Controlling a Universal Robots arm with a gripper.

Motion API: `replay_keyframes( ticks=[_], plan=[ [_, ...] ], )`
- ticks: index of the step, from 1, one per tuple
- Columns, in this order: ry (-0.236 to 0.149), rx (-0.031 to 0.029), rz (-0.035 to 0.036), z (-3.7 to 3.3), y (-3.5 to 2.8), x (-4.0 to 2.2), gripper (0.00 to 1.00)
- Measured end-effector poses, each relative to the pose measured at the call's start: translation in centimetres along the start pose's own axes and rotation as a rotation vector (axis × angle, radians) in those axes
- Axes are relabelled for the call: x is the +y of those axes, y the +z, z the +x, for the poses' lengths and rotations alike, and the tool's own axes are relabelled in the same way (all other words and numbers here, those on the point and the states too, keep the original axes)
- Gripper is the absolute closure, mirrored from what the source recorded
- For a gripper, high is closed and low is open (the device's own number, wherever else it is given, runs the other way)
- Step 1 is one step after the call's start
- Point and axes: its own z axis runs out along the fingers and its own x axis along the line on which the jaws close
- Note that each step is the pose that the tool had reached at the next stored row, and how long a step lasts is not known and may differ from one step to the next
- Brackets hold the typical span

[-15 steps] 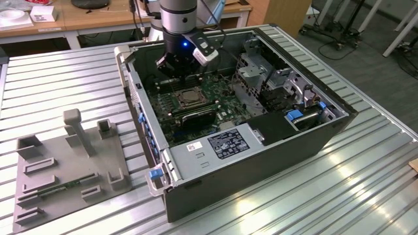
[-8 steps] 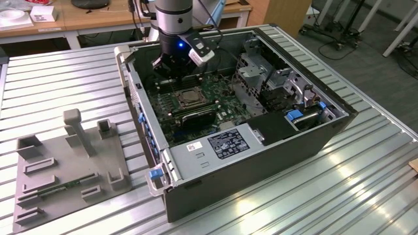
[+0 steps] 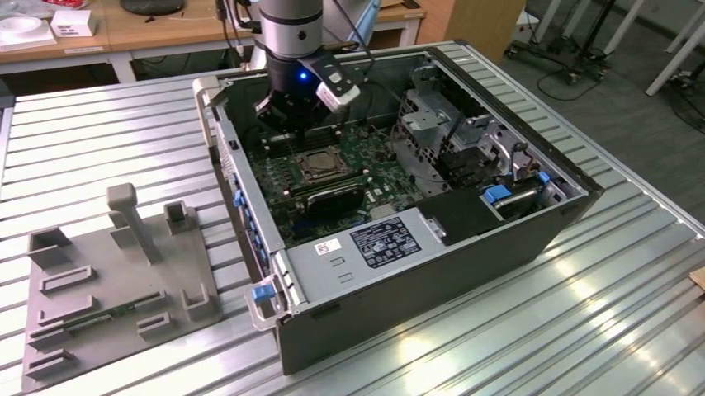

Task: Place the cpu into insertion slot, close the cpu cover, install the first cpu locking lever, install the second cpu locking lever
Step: 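Install the first cpu locking lever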

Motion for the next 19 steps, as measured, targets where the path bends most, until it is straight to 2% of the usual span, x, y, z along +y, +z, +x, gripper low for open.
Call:
replay_keyframes(
  ticks=[4, 6, 11, 15, 19],
  plan=[
    [0.002, 0.0013, -0.0250, -0.01, -0.02, -0.02, 0.89],
    [0.002, 0.0018, -0.0339, -0.01, -0.05, -0.02, 0.89],
    [0.002, 0.0018, -0.0351, -0.01, -0.04, -0.02, 0.89],
    [0.002, -0.0002, -0.0352, 0.35, -0.06, -0.04, 0.89],
    [0.002, -0.0009, -0.0364, 0.41, -0.07, -0.04, 0.89]
  ],
)
